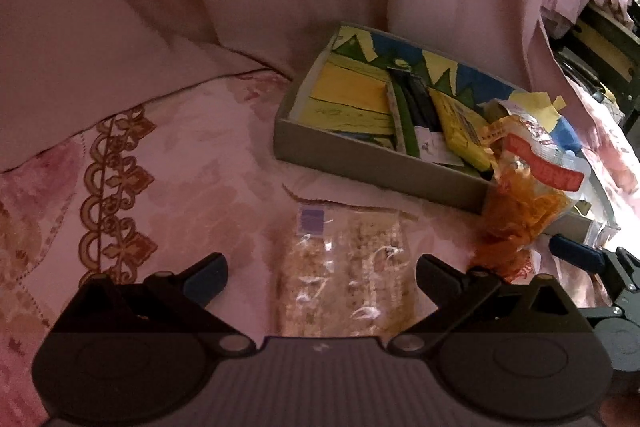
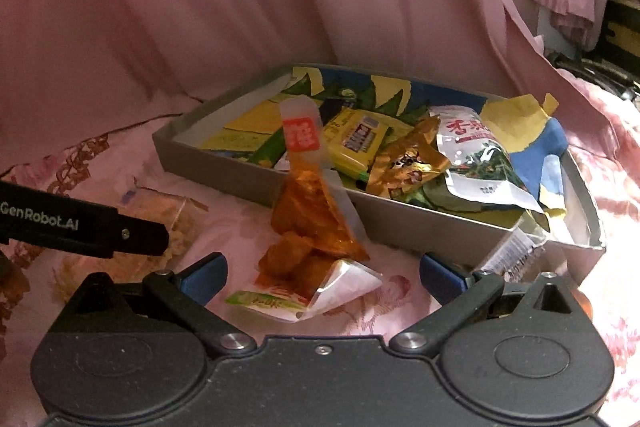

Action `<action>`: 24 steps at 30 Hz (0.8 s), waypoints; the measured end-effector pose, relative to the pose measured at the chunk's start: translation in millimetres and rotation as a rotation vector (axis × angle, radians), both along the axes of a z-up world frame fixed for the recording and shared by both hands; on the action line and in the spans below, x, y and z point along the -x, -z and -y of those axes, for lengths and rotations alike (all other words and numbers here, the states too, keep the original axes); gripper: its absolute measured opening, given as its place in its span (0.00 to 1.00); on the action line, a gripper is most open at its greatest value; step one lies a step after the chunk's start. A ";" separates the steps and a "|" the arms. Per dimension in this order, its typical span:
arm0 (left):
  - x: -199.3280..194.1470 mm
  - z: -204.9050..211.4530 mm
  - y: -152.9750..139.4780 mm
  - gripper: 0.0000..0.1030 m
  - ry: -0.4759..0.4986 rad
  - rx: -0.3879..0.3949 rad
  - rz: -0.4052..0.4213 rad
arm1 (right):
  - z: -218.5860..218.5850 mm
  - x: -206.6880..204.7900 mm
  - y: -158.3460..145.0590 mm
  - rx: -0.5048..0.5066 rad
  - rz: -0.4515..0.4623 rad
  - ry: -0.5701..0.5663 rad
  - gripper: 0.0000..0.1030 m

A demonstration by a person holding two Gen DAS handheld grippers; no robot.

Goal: Organize snacks
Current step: 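Lower left tool onto the rice cracker bar while right tool approaches the orange dried-fruit bag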

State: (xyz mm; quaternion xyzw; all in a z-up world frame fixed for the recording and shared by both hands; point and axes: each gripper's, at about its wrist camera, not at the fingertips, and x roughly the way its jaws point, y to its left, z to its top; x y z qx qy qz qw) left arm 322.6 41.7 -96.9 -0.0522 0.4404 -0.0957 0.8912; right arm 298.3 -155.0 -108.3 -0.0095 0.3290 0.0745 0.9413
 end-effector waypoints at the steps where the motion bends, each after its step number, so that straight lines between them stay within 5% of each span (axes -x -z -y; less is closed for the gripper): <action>1: -0.9 1.4 0.4 0.99 0.007 0.000 0.000 | -0.5 -1.1 0.7 0.003 0.004 -0.002 0.99; 11: -5.5 10.5 5.5 0.99 0.042 -0.063 0.000 | -12.2 -8.9 10.2 0.046 0.014 -0.053 0.96; 17: -6.5 6.3 4.3 0.98 0.026 -0.029 0.002 | -15.6 -12.1 14.0 0.033 0.006 -0.049 0.96; 24: -2.5 13.3 2.4 0.88 0.055 -0.060 0.012 | -15.0 -8.9 10.6 0.034 0.018 -0.053 0.78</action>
